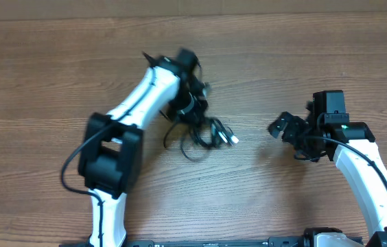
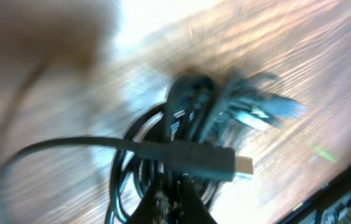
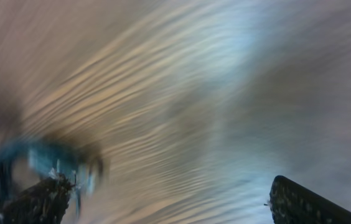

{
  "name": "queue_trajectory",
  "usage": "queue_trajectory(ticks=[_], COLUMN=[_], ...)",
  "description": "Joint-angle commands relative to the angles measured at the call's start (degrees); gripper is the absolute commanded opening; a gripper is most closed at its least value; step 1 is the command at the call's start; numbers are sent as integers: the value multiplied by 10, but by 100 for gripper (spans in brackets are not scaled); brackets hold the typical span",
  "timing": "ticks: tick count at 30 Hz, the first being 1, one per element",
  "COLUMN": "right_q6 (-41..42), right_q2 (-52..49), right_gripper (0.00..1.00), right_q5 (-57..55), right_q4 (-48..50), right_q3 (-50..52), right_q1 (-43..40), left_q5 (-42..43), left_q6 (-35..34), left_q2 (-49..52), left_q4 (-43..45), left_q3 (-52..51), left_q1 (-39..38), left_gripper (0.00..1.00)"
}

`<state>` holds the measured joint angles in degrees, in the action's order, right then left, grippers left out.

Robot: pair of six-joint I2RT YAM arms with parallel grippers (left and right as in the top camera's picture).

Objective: Untangle cables

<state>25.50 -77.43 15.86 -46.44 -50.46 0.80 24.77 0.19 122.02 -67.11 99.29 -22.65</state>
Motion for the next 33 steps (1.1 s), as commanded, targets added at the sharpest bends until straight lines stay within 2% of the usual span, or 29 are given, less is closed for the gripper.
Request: queue_trajectory(ticks=[1, 4, 9, 13, 16, 18, 23, 27, 30, 33], right_q6=[-107, -129, -141, -140, -141, -146, -221, -258, -260, -260], right_q2=[2, 2, 2, 2, 2, 2, 2, 2, 2, 2], right_gripper=[100, 98, 91, 82, 81, 80, 79, 79, 72, 57], right_q5=[164, 198, 202, 142, 81, 79, 161, 170, 171, 171], right_q4=[21, 47, 103, 144, 156, 164, 187, 195, 201, 205], right_q3=[-4, -4, -4, -4, -4, -4, -4, -4, -4, -4], right_q1=[7, 29, 87, 118, 131, 134, 147, 161, 163, 163], left_q5=[52, 76, 79, 78, 78, 78, 79, 80, 82, 83], left_q6=[109, 144, 153, 170, 181, 181, 181, 183, 189, 191], left_q2=[-71, -94, -119, -119, -119, -119, -119, -119, -119, -119], left_q4=[-27, -50, -73, -111, -131, -138, -150, -153, -156, -156], left_q3=[76, 106, 109, 106, 106, 106, 106, 106, 106, 106], left_q1=[16, 16, 16, 16, 16, 16, 12, 6, 3, 1], left_gripper=[4, 4, 4, 4, 4, 4, 4, 4, 5, 4])
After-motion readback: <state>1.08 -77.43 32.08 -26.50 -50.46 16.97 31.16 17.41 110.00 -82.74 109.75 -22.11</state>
